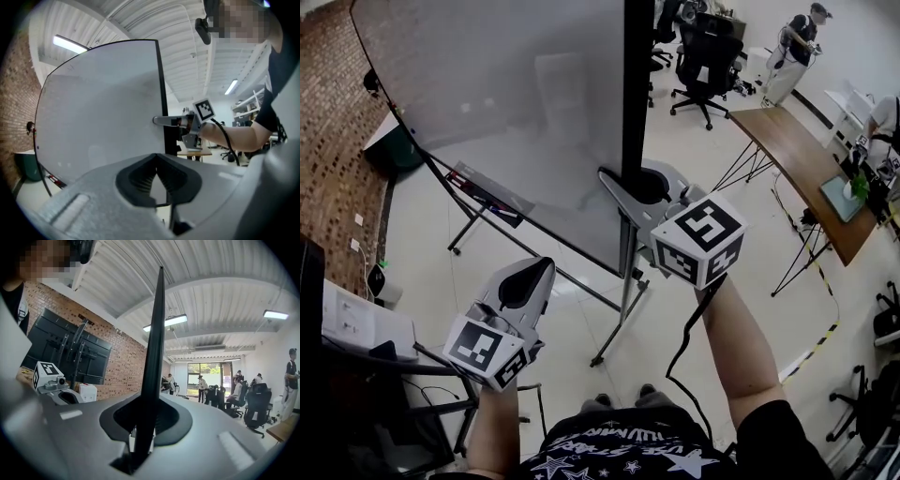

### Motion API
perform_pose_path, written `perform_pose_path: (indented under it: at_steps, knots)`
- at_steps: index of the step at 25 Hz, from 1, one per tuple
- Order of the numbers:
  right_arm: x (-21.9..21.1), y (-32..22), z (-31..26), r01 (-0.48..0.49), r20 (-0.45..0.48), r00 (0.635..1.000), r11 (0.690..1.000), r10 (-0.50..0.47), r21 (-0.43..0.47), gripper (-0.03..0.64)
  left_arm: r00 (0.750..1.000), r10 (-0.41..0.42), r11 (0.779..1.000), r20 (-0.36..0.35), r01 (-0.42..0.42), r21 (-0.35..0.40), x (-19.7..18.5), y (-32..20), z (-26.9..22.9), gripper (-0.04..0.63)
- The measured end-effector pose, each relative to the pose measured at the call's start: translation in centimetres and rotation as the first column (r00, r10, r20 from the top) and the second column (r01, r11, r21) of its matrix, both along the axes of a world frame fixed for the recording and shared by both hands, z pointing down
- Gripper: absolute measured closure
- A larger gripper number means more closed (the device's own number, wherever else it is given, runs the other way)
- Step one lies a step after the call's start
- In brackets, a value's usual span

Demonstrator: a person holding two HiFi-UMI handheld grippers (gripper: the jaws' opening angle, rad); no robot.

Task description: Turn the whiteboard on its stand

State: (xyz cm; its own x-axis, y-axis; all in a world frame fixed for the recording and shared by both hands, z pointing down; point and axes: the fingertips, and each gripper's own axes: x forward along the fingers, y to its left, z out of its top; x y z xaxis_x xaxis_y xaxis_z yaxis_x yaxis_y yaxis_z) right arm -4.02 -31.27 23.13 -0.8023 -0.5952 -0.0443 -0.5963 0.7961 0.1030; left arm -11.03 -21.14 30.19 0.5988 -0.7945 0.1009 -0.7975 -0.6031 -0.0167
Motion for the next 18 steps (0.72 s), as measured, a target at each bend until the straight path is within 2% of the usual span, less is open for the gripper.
perform_pose_path:
  at_steps: [6,18]
  knots:
    - [-0.4,1.2,-0.2,0.013,0.01,1.0,1.0,-0.013,-0.002,0.563,0.998,-0.07,0.997,0.002,0.07,0.031,0.2,0.6,-0.7,0.591]
    - [0.9,5.8,-0.1,0.011,0.017,1.0,1.0,-0.011,0.001,0.563,0.994,-0.11,0.994,0.016,0.11,0.028,2.3,4.0,-0.7,0.591]
